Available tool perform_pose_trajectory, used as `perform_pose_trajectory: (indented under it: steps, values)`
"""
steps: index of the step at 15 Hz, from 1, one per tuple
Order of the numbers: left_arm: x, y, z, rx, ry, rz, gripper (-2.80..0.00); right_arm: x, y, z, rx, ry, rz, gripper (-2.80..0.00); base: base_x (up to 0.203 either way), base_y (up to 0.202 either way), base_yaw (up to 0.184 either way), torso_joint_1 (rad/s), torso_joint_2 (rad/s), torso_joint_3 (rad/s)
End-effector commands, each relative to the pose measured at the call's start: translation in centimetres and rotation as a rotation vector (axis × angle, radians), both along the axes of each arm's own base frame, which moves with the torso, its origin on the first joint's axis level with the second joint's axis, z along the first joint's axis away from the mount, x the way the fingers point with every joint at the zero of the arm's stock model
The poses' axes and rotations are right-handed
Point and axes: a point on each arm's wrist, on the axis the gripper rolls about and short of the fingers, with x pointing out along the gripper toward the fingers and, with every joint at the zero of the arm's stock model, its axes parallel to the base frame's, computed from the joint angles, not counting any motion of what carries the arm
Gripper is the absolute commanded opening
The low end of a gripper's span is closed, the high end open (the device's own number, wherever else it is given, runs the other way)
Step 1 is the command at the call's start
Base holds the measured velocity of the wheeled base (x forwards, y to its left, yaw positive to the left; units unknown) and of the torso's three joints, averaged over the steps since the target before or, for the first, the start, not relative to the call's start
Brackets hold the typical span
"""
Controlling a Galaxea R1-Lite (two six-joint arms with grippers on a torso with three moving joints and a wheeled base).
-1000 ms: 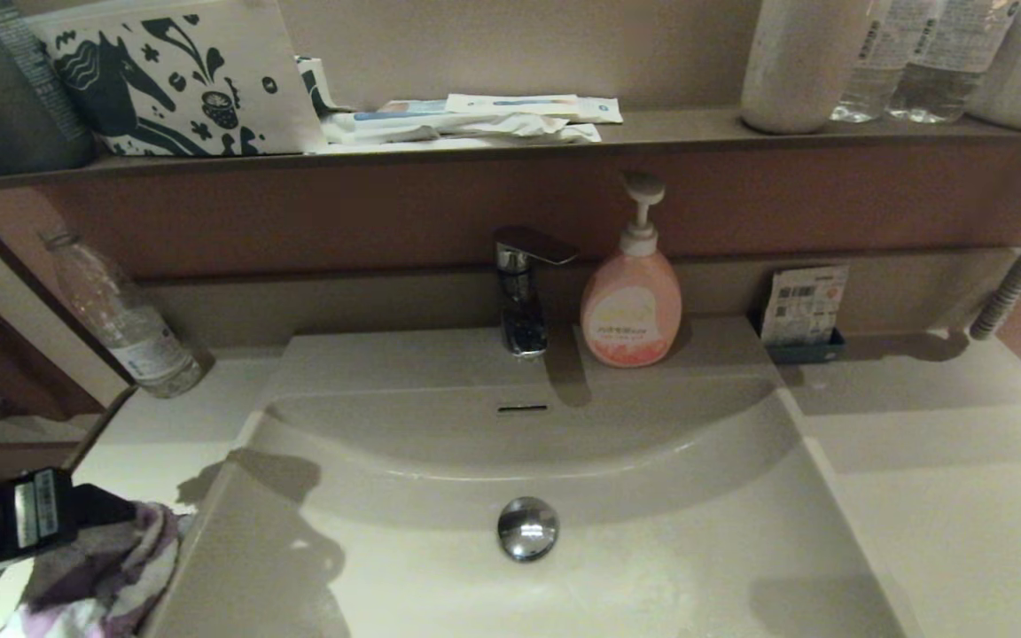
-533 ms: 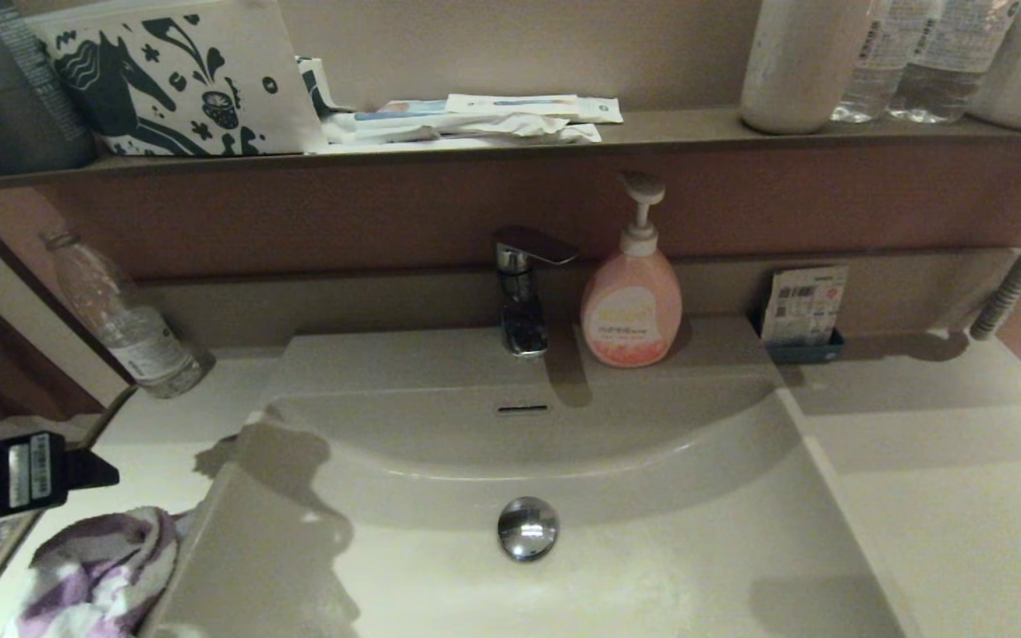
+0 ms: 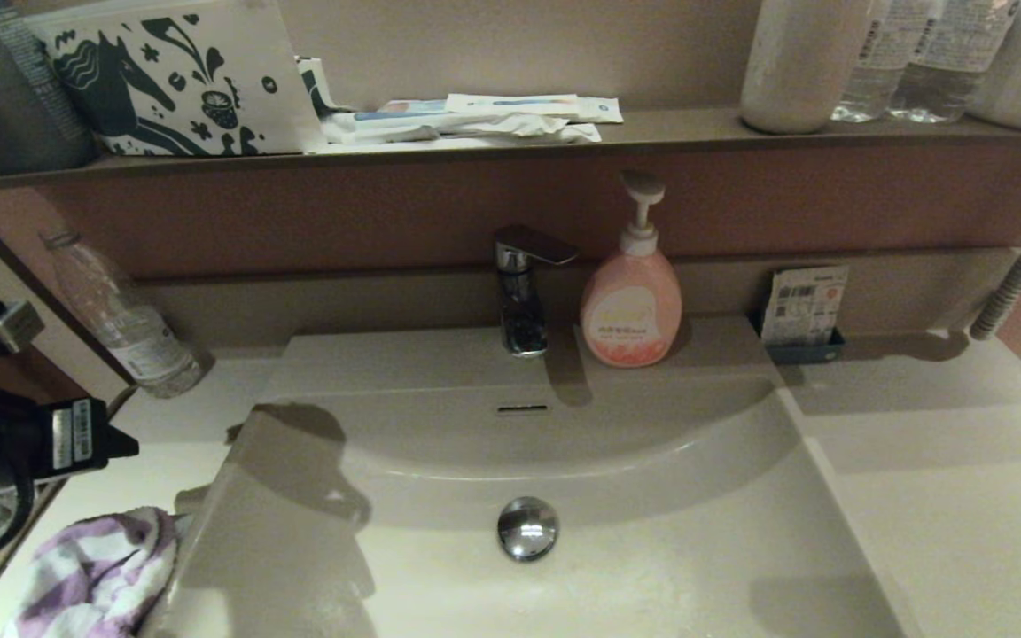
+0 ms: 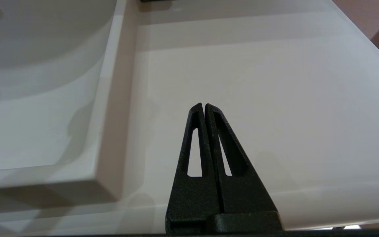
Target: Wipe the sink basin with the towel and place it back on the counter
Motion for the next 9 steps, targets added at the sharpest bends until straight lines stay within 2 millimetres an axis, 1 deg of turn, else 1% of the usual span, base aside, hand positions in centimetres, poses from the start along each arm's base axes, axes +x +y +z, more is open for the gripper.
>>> perform_pose_trajectory:
  steps: [1,4,8,9]
  values:
    - [0.3,-0.2,0.2,-0.047,-0.026,-0.048,-2.80,0.0,0.0,0.0,0.000,0.001,0.000,-2.80,0.000,0.000,0.000,0.000,0.00,0.000]
    - [0.5,-1.1,0.5,-0.098,-0.072,-0.122,-2.80,0.0,0.0,0.0,0.000,0.001,0.000,-2.80,0.000,0.000,0.000,0.000,0.00,0.000]
    - [1.3,-3.8,1.8,-0.198,-0.241,-0.195,-2.80,0.0,0.0,0.0,0.000,0.001,0.000,-2.80,0.000,0.000,0.000,0.000,0.00,0.000]
    - [0.9,-4.4,2.2,-0.213,-0.266,-0.214,-2.80,0.0,0.0,0.0,0.000,0.001,0.000,-2.80,0.000,0.000,0.000,0.000,0.00,0.000]
